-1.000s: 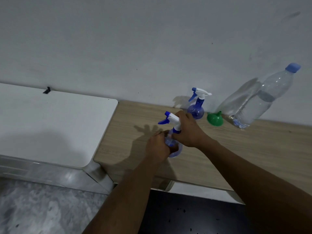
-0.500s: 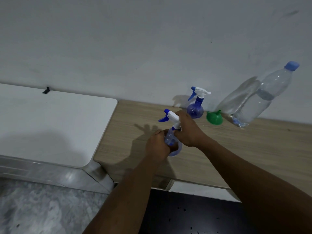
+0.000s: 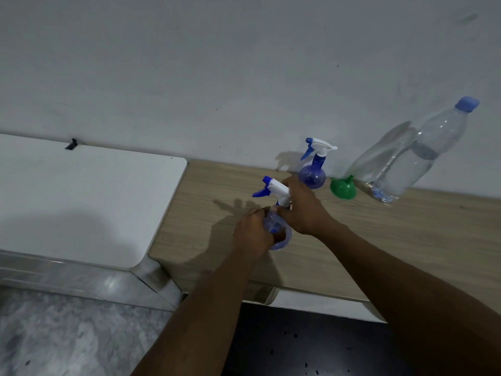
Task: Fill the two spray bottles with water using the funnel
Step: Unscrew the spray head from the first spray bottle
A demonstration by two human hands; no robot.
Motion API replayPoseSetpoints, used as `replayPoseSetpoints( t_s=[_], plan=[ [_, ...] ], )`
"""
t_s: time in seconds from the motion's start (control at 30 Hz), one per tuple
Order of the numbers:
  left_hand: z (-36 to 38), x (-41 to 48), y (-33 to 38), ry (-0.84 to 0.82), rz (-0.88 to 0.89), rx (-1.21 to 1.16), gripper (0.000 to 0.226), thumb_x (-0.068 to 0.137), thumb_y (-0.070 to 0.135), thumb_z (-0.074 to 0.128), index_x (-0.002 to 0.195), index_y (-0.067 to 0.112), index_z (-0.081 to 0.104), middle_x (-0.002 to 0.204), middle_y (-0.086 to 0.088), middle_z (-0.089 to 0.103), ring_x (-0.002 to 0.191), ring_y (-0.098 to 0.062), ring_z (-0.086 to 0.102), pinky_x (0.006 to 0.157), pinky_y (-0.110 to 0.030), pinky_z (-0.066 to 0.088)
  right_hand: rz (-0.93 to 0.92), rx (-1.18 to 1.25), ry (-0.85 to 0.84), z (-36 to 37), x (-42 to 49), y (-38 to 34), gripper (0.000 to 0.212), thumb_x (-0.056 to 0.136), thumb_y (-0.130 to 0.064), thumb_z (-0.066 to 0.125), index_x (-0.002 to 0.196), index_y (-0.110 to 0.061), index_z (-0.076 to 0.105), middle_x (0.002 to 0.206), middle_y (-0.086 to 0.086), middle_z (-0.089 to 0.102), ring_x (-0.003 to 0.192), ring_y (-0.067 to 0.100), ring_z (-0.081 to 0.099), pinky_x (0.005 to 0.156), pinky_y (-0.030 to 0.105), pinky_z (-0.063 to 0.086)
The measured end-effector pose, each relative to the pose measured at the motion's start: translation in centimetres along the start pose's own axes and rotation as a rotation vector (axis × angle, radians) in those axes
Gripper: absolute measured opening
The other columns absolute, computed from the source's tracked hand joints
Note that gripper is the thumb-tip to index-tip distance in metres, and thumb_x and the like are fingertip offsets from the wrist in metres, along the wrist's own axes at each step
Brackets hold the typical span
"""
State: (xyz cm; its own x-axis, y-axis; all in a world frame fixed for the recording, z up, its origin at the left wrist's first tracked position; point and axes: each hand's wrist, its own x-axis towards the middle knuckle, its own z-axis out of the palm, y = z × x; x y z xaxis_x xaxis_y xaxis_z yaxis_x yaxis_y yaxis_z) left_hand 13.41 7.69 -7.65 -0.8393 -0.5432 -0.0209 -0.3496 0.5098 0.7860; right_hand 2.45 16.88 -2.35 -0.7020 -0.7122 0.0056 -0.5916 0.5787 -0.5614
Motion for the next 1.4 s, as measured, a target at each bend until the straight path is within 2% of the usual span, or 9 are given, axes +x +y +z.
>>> replayPoseSetpoints(
  t_s=[0.07,0.2,0.3,0.37,0.6,0.77,1.0,1.17,1.4],
  plan=[
    [0.0,0.0,0.0,0.002,0.005,-0.004,0.040,0.083,0.026,0.078,0.118,0.009,0.067,0.107,-0.010,0.070,0.098,-0.024,0.066,0.089,-0.035,0.051,-0.034,0.042,-0.053,-0.1,0.1,-0.1,0.061,0.077,-0.013,0.073,0.129,-0.022,0.042,0.118,0.007,0.051,0.101,0.025,0.055,0.086,0.053,0.052],
    [0.1,0.0,0.0,0.029,0.019,-0.023,0.036,0.086,0.022,0.075,0.117,0.005,0.067,0.107,-0.013,0.069,0.099,-0.026,0.066,0.085,-0.028,0.047,-0.056,0.021,-0.033,-0.4,0.0,-0.2,0.073,0.068,-0.035,0.075,0.130,-0.024,0.037,0.117,0.006,0.050,0.099,0.025,0.054,0.081,0.047,0.053],
    [0.1,0.1,0.0,0.002,-0.017,-0.019,0.038,0.084,0.026,0.077,0.117,0.009,0.068,0.107,-0.010,0.070,0.099,-0.024,0.067,0.088,-0.032,0.051,-0.057,0.050,-0.085,-0.4,-0.1,-0.5,0.069,0.073,-0.016,0.072,0.133,-0.020,0.037,0.117,0.008,0.050,0.100,0.026,0.055,0.082,0.053,0.054],
    [0.1,0.1,-0.2,0.019,-0.004,-0.030,0.036,0.082,0.026,0.078,0.112,0.010,0.069,0.104,-0.009,0.070,0.096,-0.024,0.067,0.084,-0.030,0.050,-0.060,0.039,-0.060,-0.5,-0.2,-0.4,0.068,0.070,-0.028,0.071,0.131,-0.020,0.040,0.114,0.006,0.051,0.098,0.025,0.055,0.079,0.051,0.054],
    [0.3,0.2,-0.4,0.016,-0.012,0.025,0.047,0.073,0.032,0.080,0.118,0.024,0.068,0.106,-0.003,0.067,0.096,-0.023,0.065,0.079,-0.029,0.048,-0.098,-0.010,0.137,-3.6,-0.2,-1.4,0.027,0.091,-0.024,0.068,0.109,-0.005,0.061,0.096,0.007,0.061,0.082,0.022,0.058,0.070,0.034,0.049],
    [0.8,0.4,-0.3,0.037,-0.017,0.054,0.047,0.069,0.035,0.081,0.113,0.024,0.069,0.103,-0.003,0.068,0.093,-0.024,0.067,0.077,-0.030,0.049,0.045,0.190,0.392,-8.9,0.8,-0.8,0.024,0.088,-0.031,0.072,0.102,-0.017,0.059,0.084,-0.006,0.065,0.071,0.007,0.061,0.064,0.022,0.048],
    [1.3,0.3,-0.5,0.073,0.010,0.023,0.059,0.060,0.055,0.073,0.113,0.027,0.069,0.098,0.001,0.066,0.090,-0.021,0.066,0.080,-0.037,0.055,0.467,0.506,0.639,-9.6,0.6,5.4,0.036,0.091,-0.034,0.055,0.117,-0.009,0.061,0.104,0.009,0.069,0.091,0.023,0.067,0.077,0.036,0.054],
    [1.6,0.6,-1.2,0.077,0.020,-0.002,0.053,0.063,0.041,0.083,0.112,0.030,0.069,0.095,0.005,0.064,0.086,-0.016,0.064,0.076,-0.031,0.053,0.742,0.564,0.556,-4.1,-1.0,13.2,0.052,0.067,-0.044,0.050,0.104,-0.011,0.066,0.096,0.015,0.071,0.087,0.034,0.070,0.078,0.053,0.060],
    [1.9,1.0,-1.4,0.075,0.049,-0.007,0.051,0.065,0.035,0.085,0.113,0.025,0.070,0.096,0.002,0.065,0.084,-0.015,0.064,0.075,-0.029,0.051,0.803,0.427,0.343,1.5,-3.5,13.1,0.034,0.089,-0.027,0.062,0.117,-0.006,0.061,0.113,0.019,0.065,0.106,0.038,0.061,0.093,0.047,0.051]
  ],
)
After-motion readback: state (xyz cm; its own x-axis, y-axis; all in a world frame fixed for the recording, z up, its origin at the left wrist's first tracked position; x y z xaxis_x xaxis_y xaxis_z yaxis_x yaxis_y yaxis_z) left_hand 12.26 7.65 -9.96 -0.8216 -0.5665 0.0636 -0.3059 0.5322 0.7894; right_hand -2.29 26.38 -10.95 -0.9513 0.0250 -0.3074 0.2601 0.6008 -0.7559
